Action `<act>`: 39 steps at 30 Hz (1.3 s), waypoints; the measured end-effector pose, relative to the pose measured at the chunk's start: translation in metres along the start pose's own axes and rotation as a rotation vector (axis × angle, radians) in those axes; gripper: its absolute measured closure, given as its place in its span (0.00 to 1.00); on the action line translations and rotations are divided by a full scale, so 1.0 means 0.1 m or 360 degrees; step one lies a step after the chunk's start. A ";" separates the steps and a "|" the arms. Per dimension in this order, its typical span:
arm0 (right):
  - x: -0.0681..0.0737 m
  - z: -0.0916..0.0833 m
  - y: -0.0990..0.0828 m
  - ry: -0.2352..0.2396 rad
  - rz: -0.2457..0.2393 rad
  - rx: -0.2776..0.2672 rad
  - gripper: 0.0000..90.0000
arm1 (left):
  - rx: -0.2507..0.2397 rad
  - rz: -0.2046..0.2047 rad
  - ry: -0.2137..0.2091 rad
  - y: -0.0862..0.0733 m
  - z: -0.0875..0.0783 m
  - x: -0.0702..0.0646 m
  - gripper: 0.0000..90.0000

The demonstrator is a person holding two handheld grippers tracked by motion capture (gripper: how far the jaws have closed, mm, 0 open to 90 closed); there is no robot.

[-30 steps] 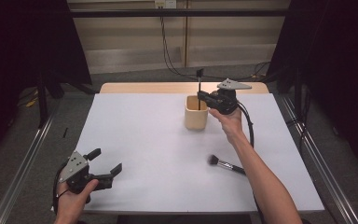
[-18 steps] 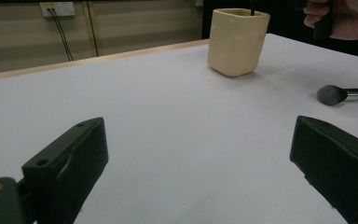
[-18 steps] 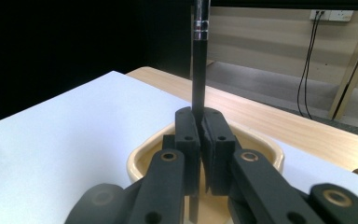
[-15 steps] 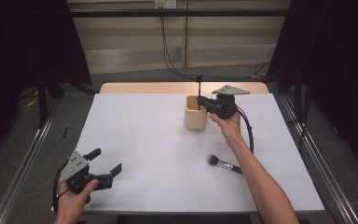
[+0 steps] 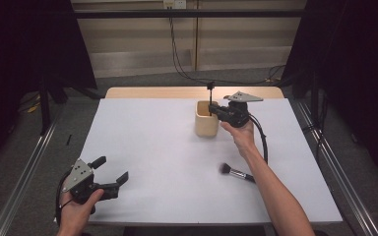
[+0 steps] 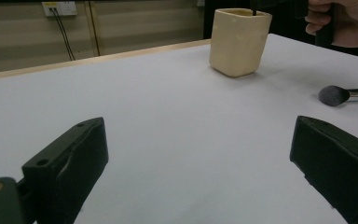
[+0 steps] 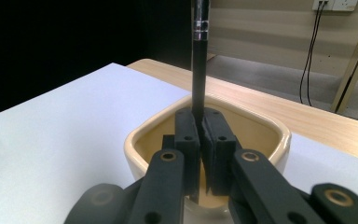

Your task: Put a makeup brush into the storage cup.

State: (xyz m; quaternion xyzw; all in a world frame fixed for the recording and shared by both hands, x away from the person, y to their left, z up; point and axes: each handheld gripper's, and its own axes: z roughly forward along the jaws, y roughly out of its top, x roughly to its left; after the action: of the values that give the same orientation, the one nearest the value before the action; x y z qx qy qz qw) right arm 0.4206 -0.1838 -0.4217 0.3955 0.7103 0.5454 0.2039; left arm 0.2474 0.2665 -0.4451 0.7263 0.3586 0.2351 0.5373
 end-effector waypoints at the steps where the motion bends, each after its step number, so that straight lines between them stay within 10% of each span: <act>1: 0.00 0.00 0.00 0.0005 0.0002 0.0006 0.95 | 0.0000 -0.0003 0.0001 0.00 0.00 0.00 0.05; 30: 0.04 -0.37 -0.05 0.0009 -0.0008 -0.0044 0.10 | -0.0029 -0.0032 0.0004 0.01 -0.01 0.01 0.05; 39: 0.06 -0.54 -0.08 0.0048 0.0028 -0.0074 0.02 | -0.0034 -0.0030 0.0002 0.01 -0.01 -0.01 0.04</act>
State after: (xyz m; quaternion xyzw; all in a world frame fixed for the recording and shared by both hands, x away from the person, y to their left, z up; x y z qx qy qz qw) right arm 0.3748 -0.2128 -0.4106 0.3886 0.6970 0.5694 0.1976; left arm 0.2462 0.2661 -0.4441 0.7170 0.3632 0.2342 0.5470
